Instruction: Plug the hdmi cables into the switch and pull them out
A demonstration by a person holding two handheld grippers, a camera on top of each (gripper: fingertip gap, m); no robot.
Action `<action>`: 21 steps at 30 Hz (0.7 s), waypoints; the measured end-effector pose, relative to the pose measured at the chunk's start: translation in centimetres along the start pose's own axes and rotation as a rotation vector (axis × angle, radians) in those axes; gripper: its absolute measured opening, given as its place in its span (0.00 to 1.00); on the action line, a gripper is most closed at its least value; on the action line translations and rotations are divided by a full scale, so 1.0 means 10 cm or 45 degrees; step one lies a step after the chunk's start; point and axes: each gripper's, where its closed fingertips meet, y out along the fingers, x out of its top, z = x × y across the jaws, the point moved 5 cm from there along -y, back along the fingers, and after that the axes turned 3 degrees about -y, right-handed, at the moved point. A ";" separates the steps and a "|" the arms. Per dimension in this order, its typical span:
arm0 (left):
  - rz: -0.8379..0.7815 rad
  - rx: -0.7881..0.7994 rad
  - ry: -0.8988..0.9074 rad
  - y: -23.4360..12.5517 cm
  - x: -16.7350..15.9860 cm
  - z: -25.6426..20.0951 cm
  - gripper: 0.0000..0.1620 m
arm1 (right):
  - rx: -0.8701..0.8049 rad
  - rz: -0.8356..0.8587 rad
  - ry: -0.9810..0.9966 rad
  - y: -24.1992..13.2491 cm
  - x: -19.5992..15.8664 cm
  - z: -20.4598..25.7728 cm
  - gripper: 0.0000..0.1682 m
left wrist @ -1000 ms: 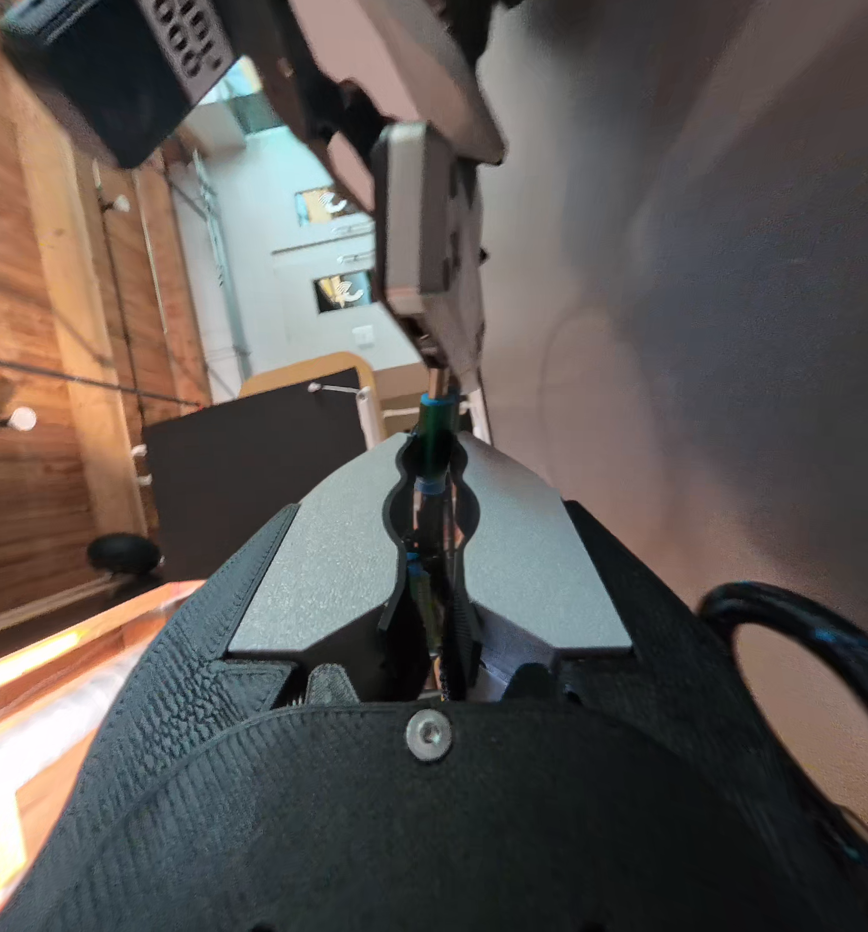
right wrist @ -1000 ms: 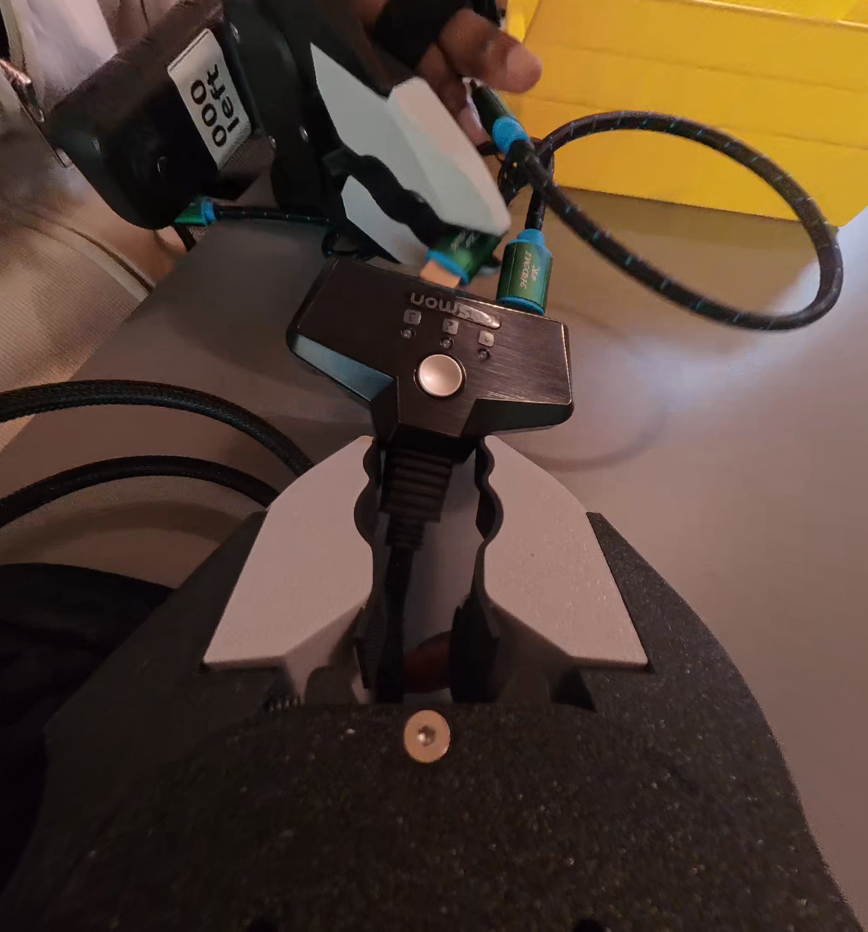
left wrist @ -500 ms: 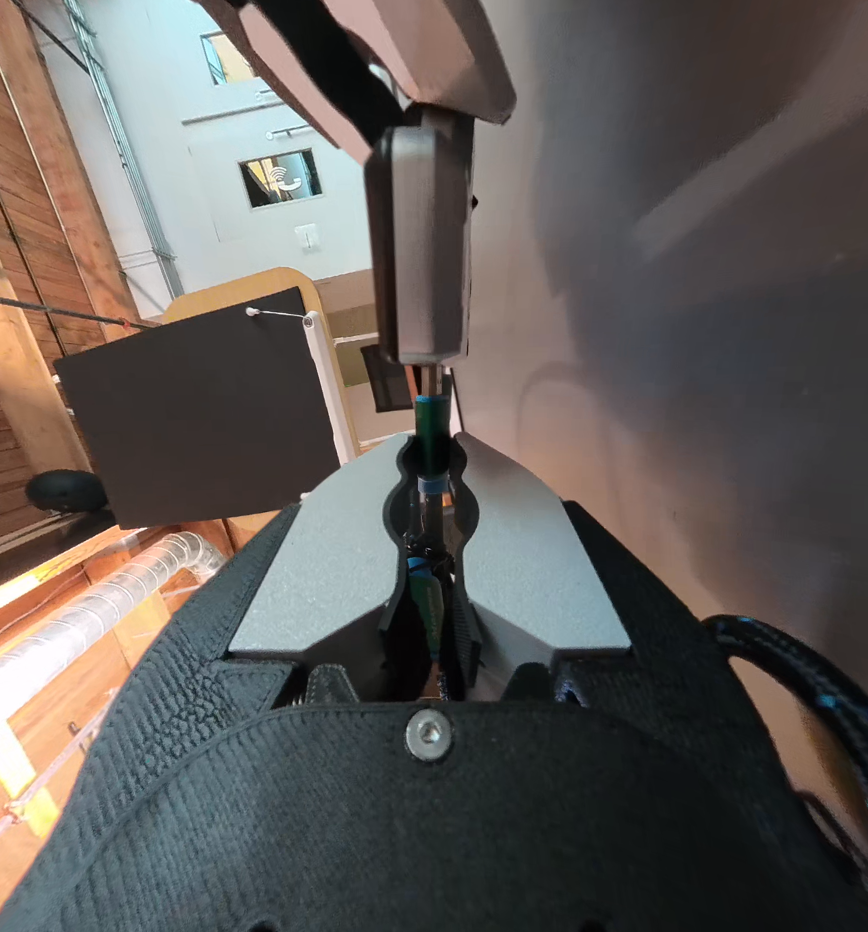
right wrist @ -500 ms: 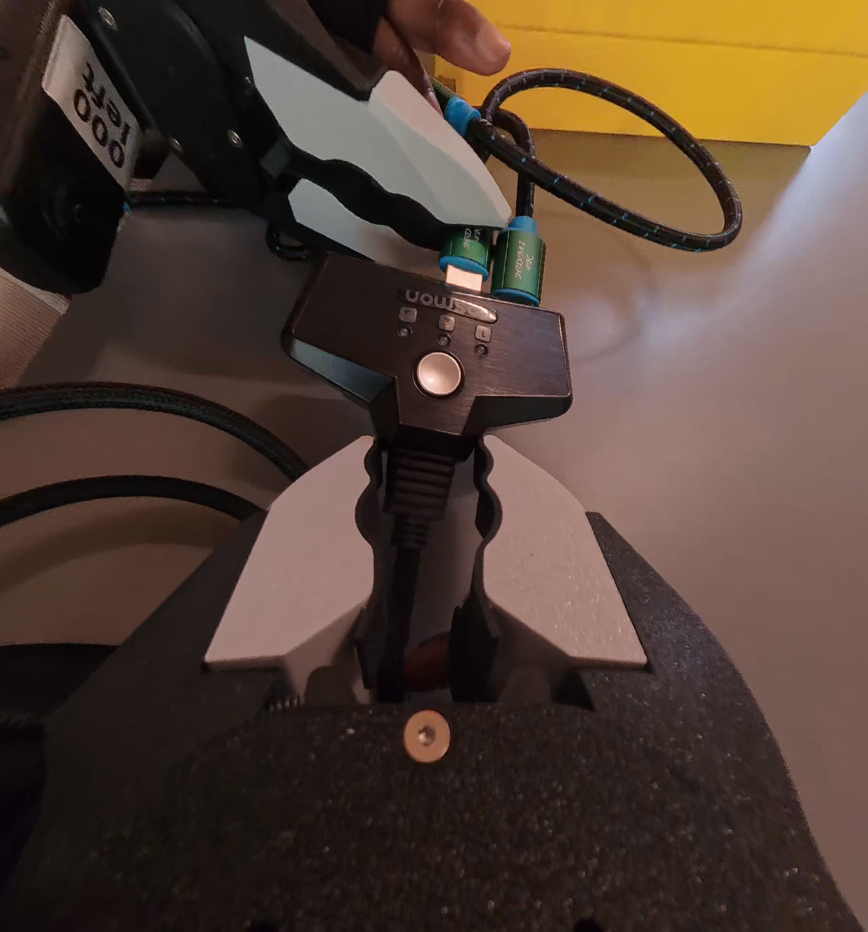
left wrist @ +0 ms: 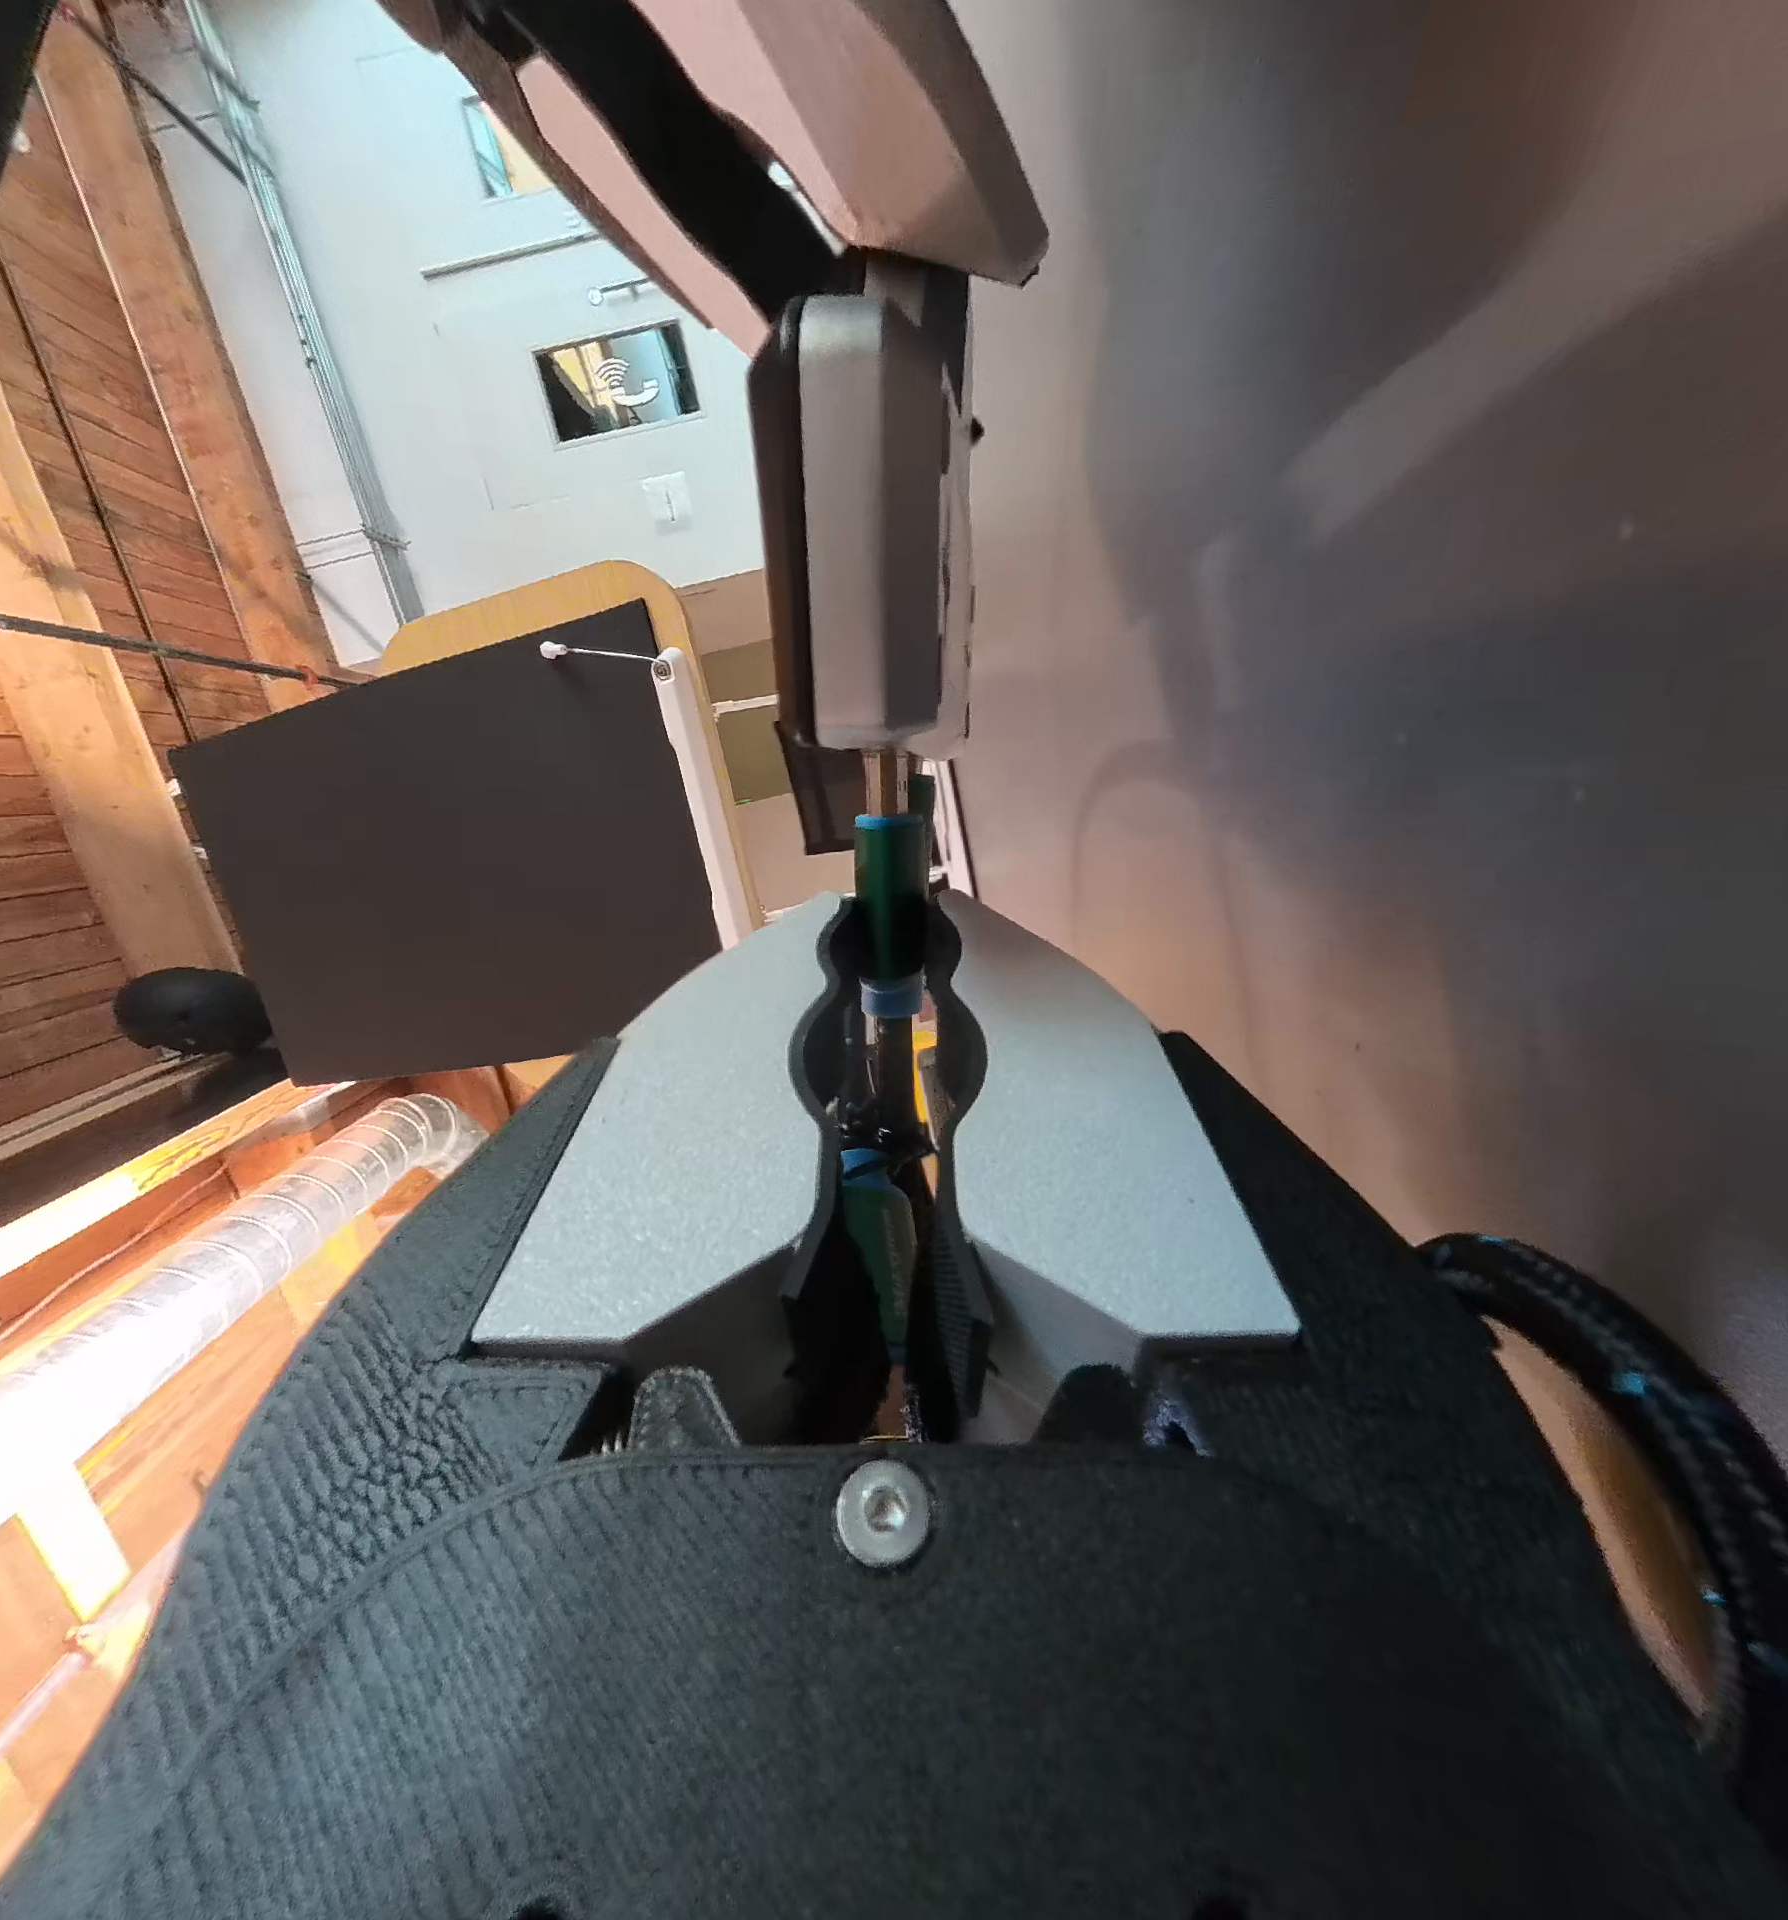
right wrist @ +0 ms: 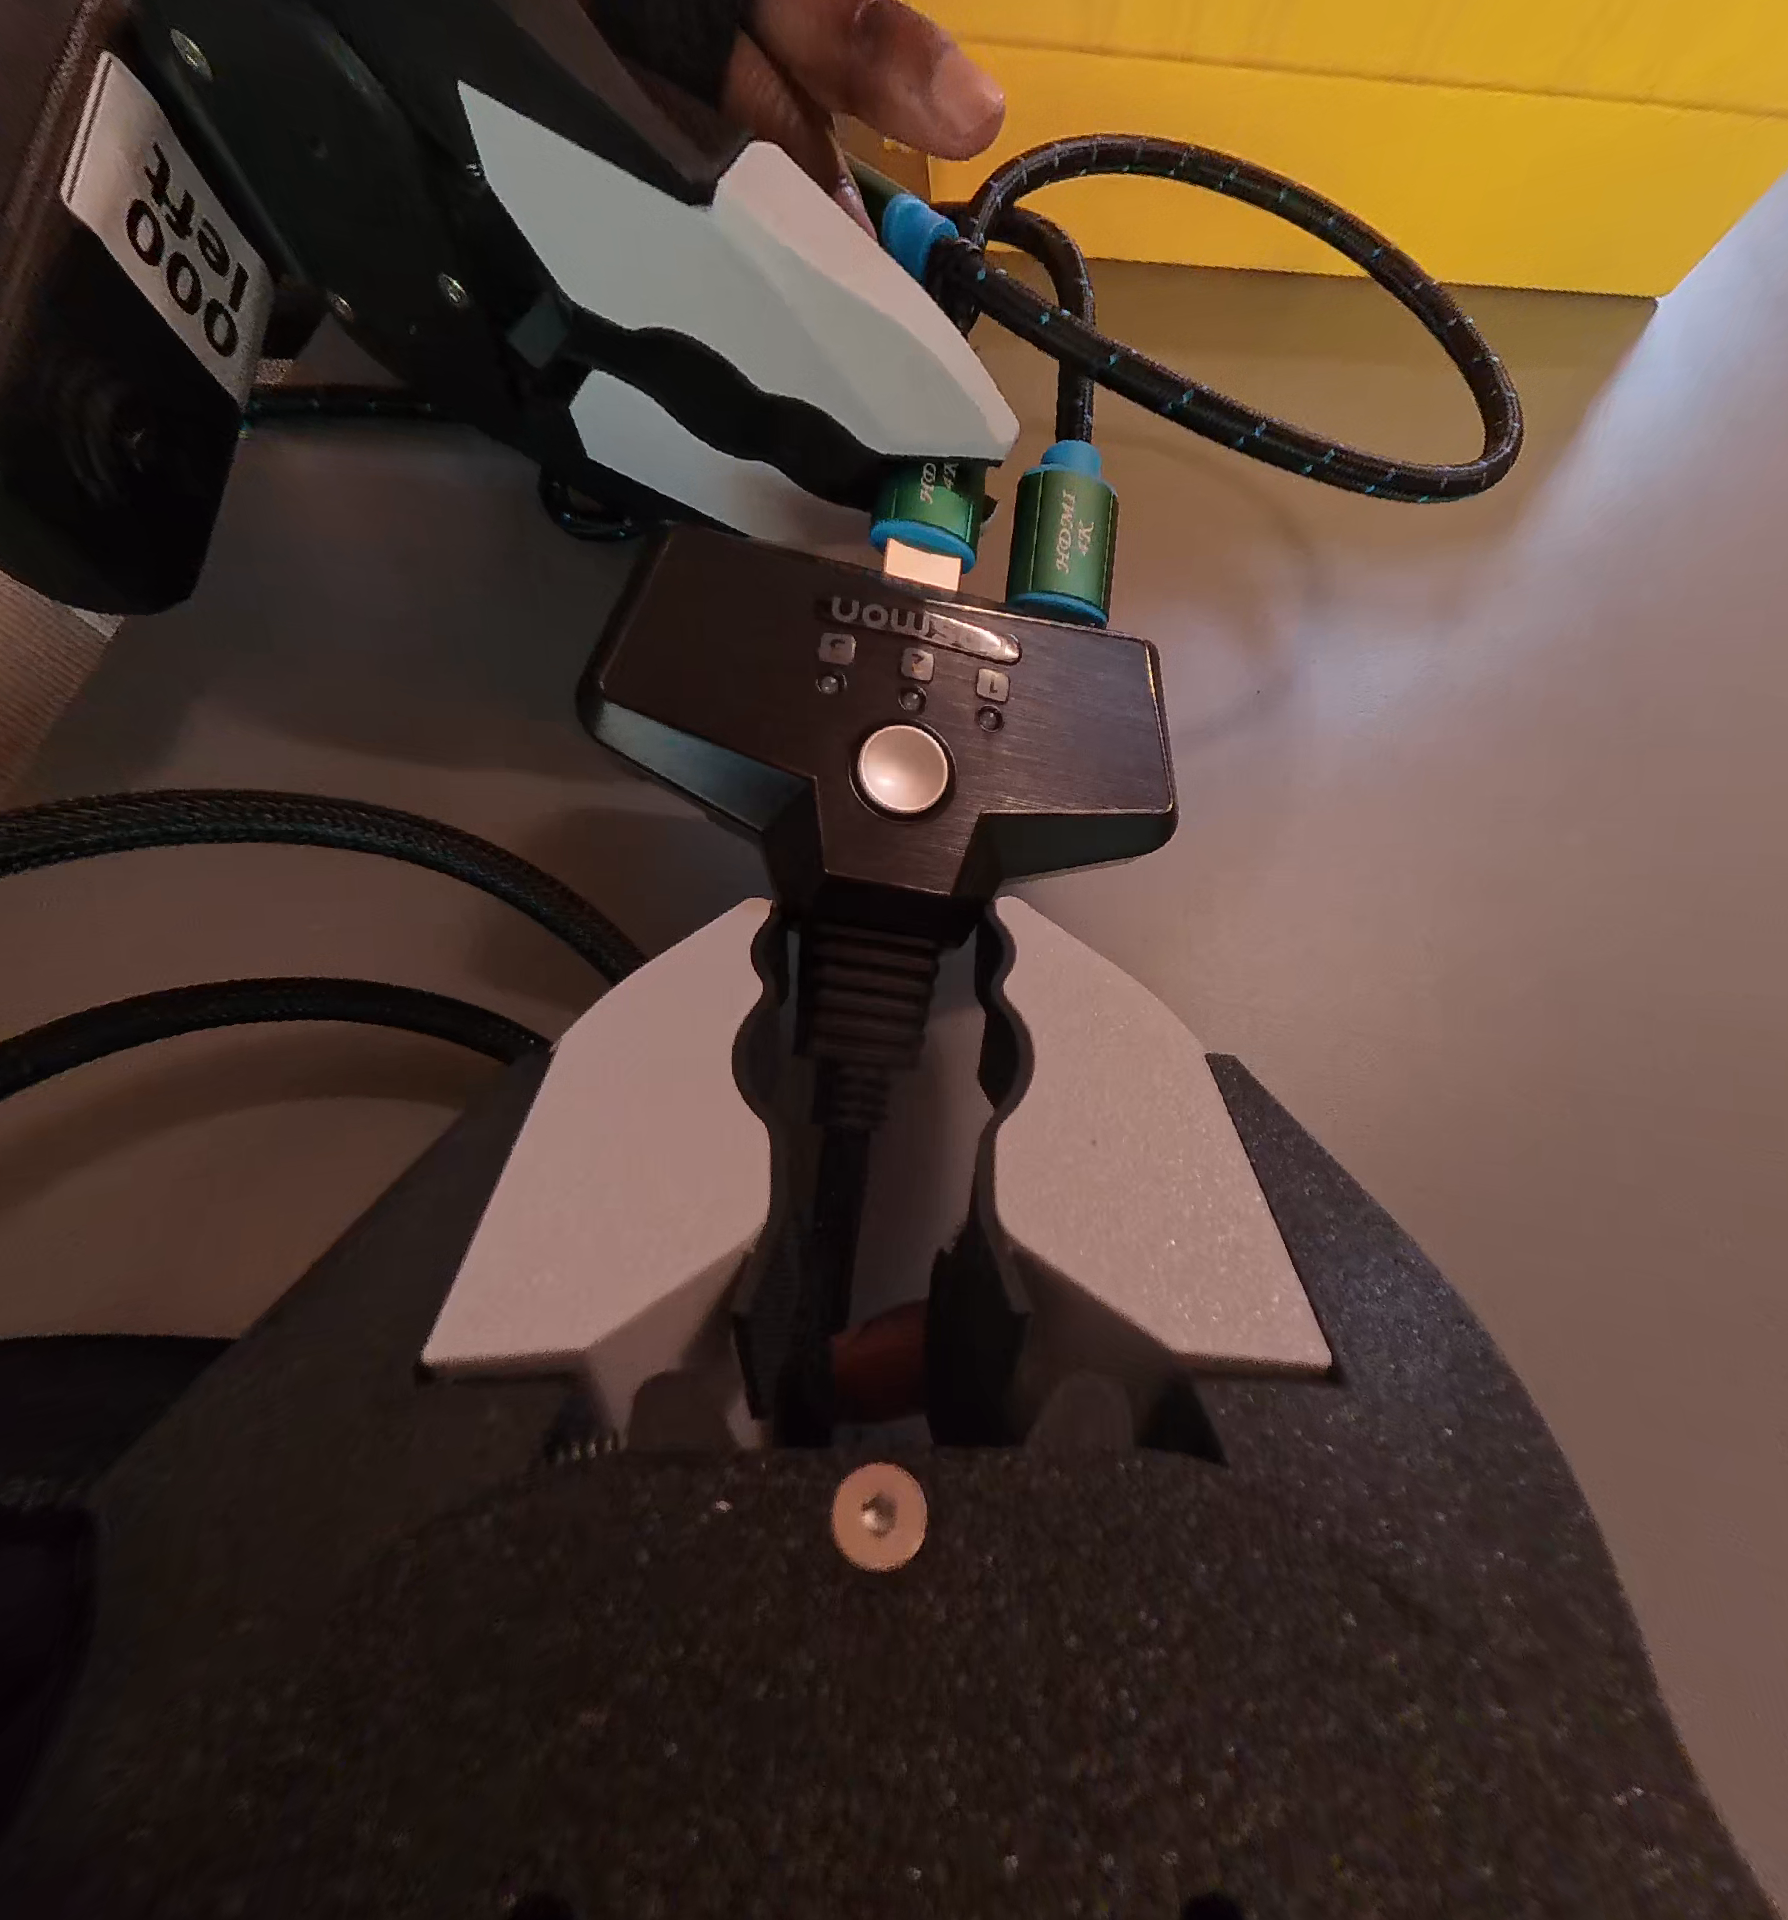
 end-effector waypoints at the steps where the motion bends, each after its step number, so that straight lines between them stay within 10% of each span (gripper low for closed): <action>1: -0.001 0.003 0.012 0.00 0.00 0.00 0.07 | 0.001 0.003 0.001 0.00 0.00 0.00 0.21; 21: 0.001 -0.066 -0.035 0.01 0.05 -0.05 0.06 | -0.006 0.065 -0.022 0.07 0.02 0.02 0.21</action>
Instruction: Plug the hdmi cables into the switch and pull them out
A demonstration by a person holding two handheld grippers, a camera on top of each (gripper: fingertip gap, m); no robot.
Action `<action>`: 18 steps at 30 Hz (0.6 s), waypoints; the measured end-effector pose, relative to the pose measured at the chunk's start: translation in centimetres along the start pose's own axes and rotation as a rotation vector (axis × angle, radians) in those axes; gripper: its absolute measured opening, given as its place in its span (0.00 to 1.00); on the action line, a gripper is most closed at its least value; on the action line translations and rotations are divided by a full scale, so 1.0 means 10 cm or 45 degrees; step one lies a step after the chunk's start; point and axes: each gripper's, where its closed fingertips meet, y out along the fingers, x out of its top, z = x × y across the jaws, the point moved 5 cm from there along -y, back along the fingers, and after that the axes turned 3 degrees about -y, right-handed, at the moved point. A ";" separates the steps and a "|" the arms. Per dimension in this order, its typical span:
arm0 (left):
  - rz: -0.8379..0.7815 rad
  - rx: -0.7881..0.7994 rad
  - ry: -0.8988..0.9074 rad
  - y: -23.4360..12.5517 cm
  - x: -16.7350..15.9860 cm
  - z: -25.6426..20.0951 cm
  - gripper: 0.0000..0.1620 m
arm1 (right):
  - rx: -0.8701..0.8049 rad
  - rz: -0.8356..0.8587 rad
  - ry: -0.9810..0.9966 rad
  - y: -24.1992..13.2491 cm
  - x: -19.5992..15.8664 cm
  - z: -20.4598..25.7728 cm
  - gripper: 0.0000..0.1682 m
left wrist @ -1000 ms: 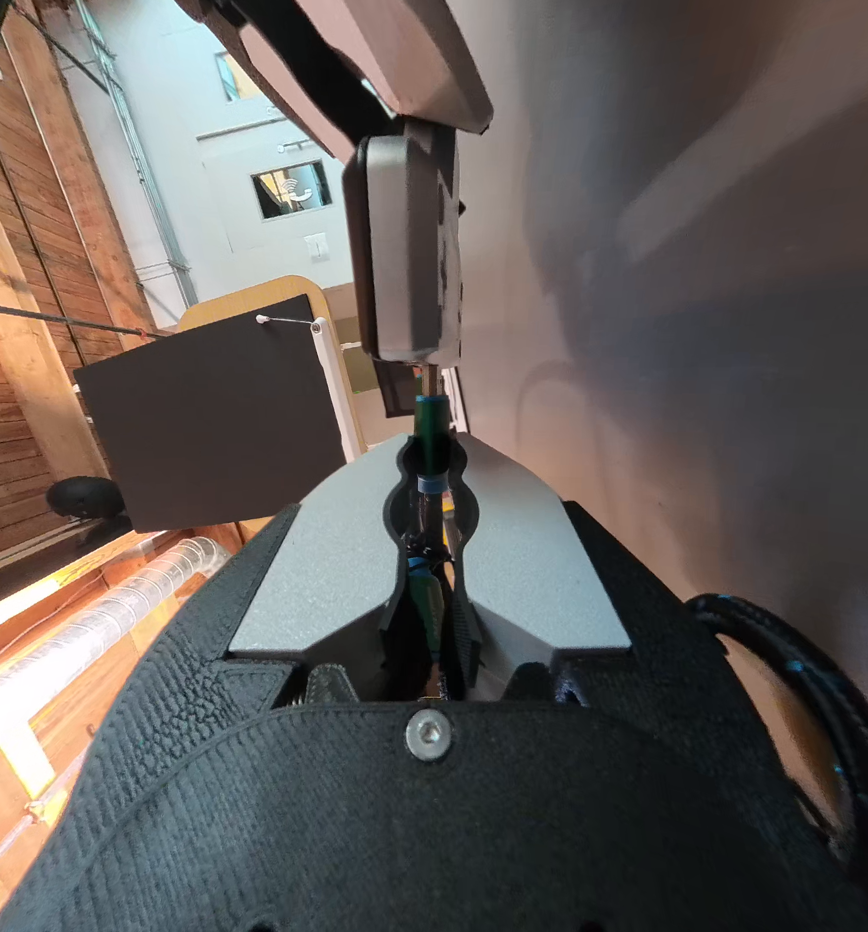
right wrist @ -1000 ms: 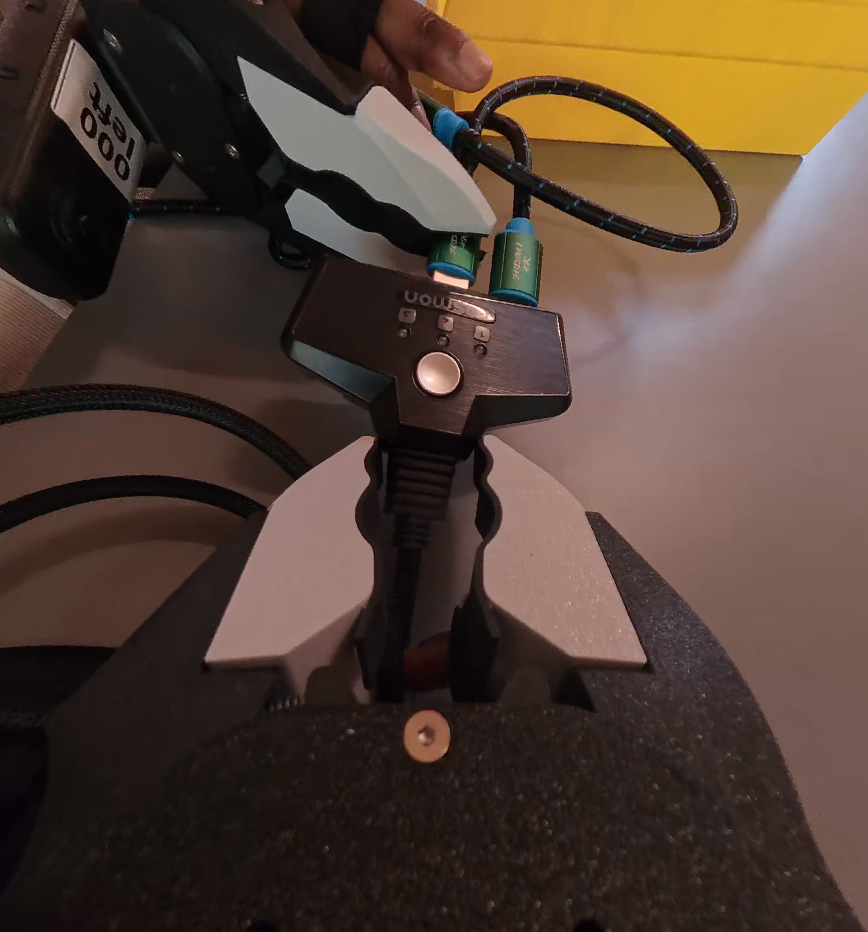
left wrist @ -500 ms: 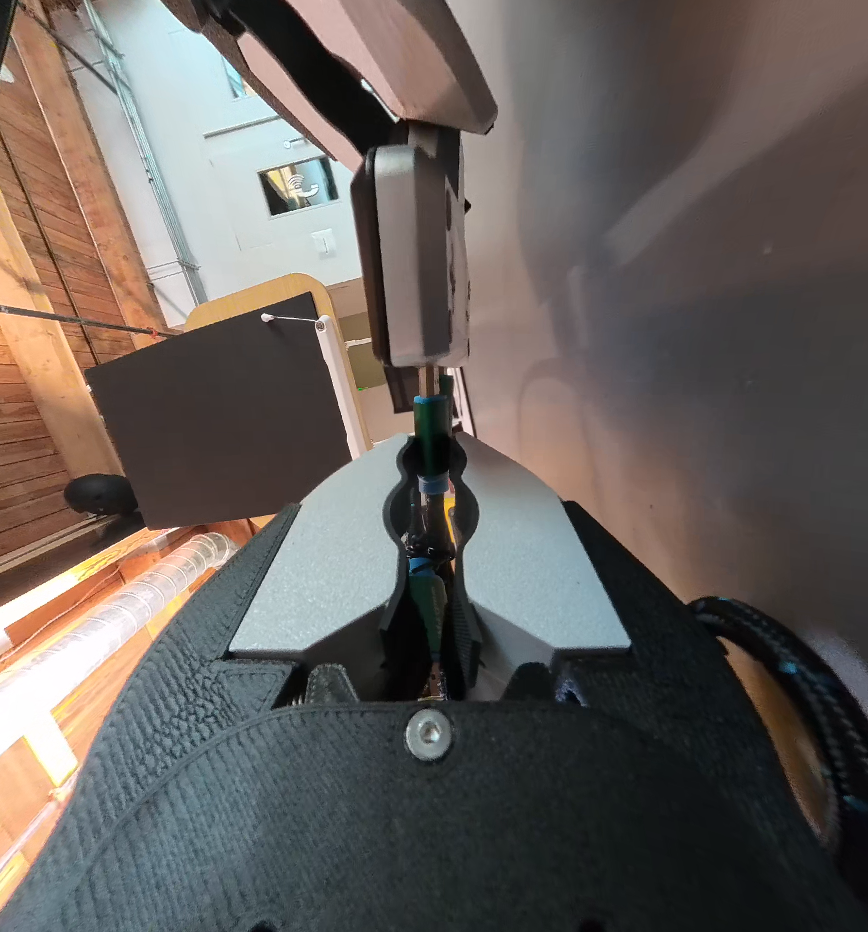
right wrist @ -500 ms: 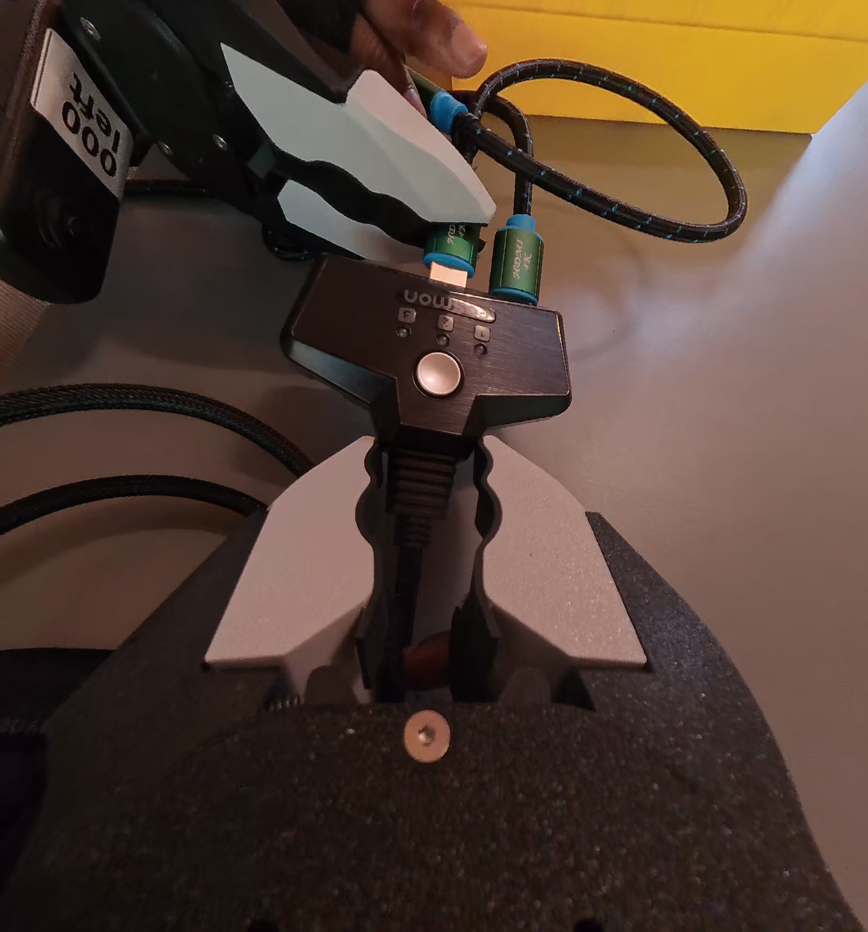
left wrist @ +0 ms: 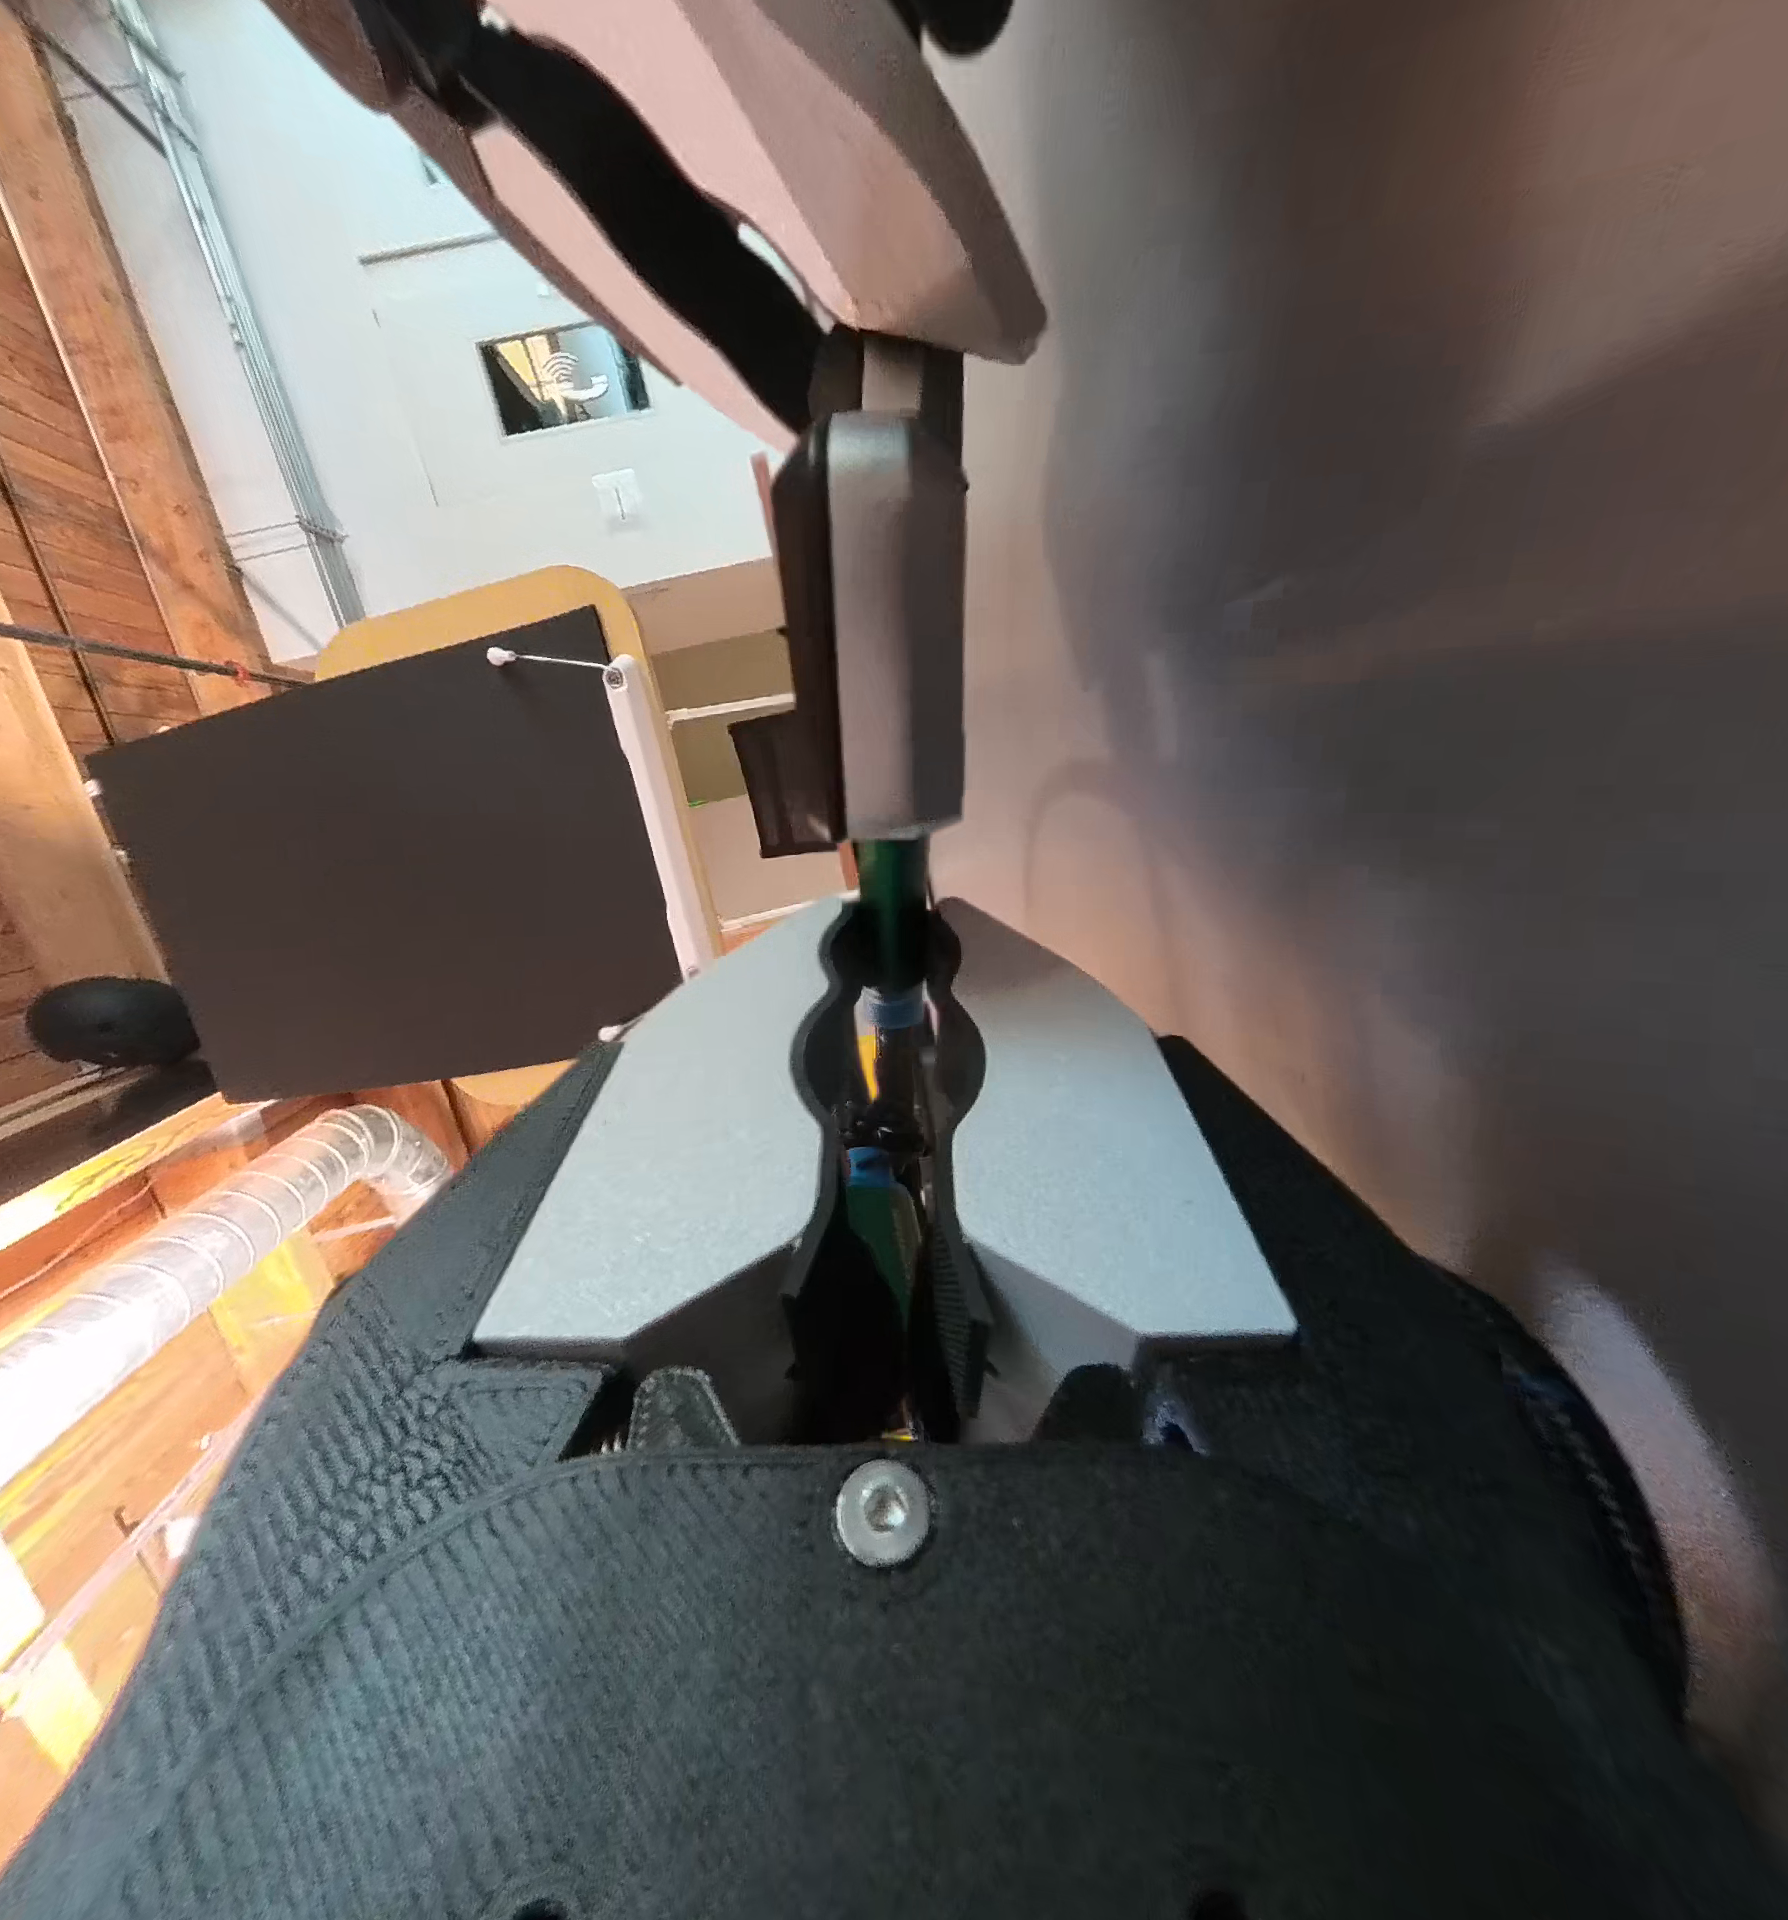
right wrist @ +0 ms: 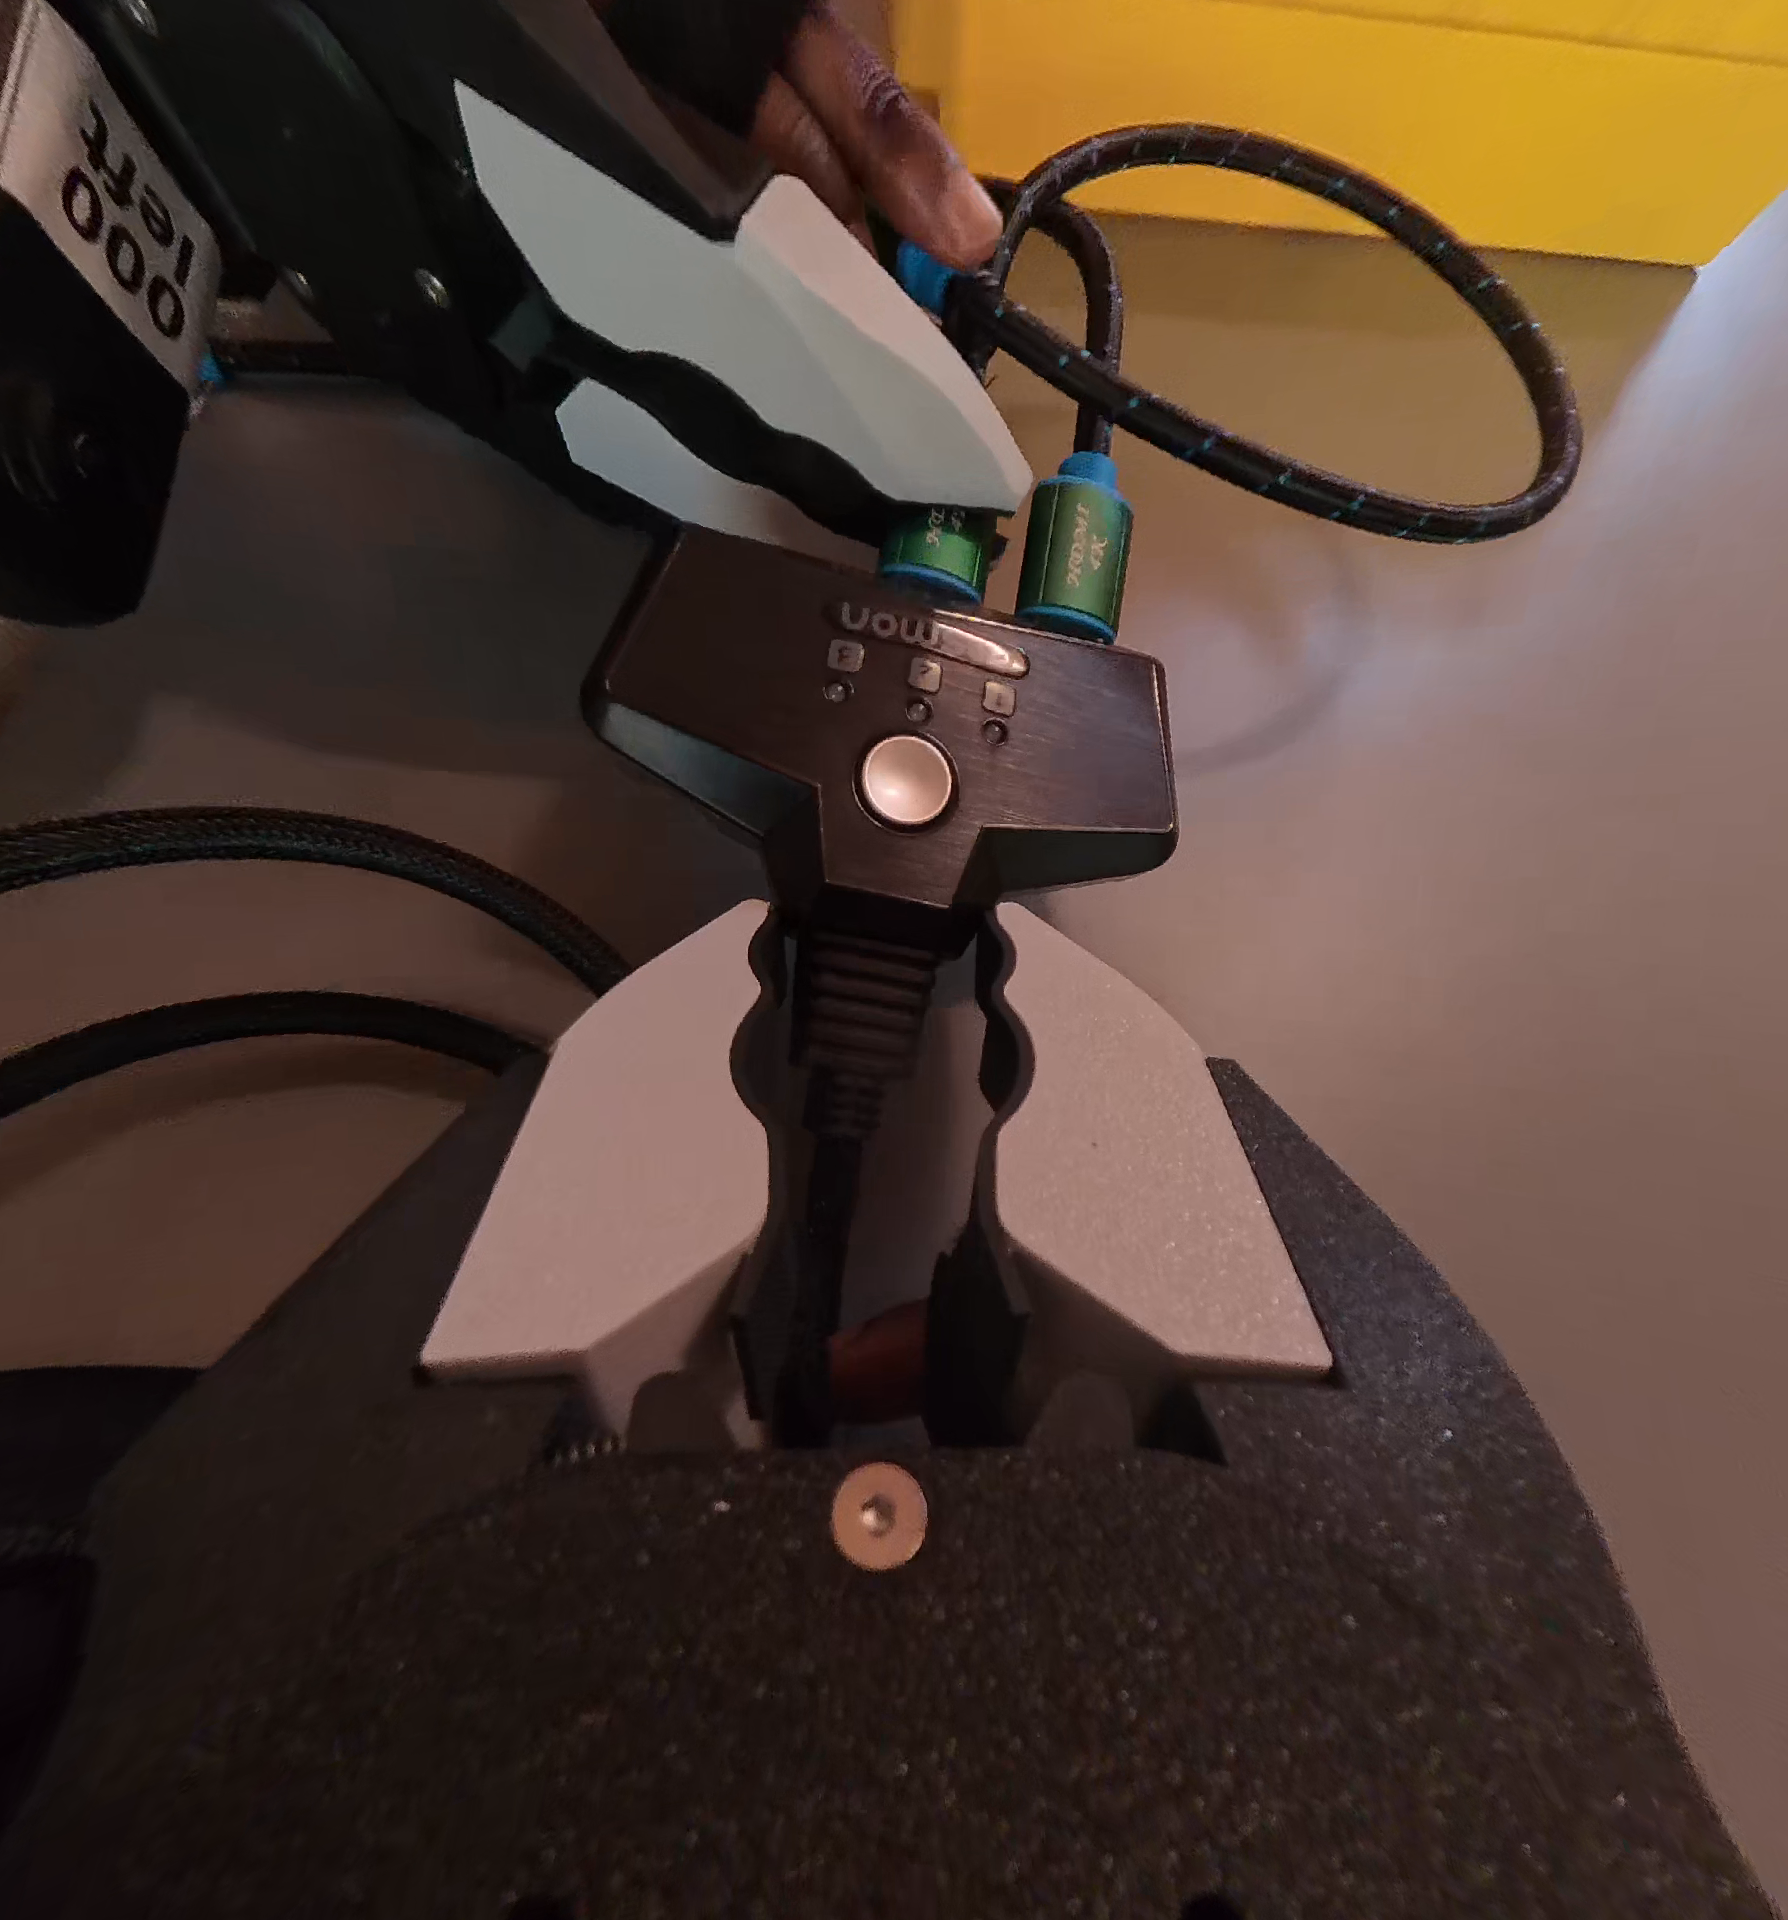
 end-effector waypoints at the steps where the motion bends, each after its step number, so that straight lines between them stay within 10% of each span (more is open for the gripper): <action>1: -0.004 -0.011 -0.011 0.00 0.00 -0.01 0.06 | -0.001 0.021 -0.007 0.01 0.00 0.00 0.21; 18: -0.078 0.093 -0.066 0.07 0.02 0.02 0.16 | -0.095 0.033 -0.061 0.01 -0.07 -0.07 0.22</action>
